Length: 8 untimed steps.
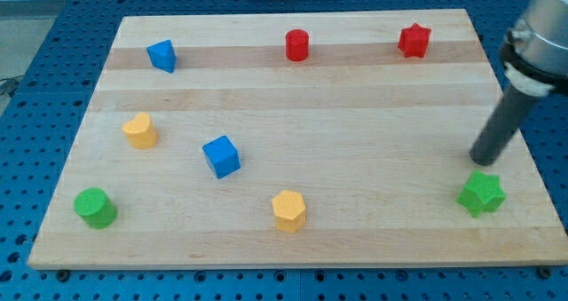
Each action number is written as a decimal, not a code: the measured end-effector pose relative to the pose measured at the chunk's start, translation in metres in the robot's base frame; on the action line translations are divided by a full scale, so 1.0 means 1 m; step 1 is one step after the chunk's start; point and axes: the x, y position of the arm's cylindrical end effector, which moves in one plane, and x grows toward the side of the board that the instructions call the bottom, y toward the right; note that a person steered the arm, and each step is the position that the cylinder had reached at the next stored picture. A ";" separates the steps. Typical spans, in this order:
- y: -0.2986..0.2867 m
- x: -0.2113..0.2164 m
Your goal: Push yellow heart slightly to the left
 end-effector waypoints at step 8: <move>-0.287 -0.022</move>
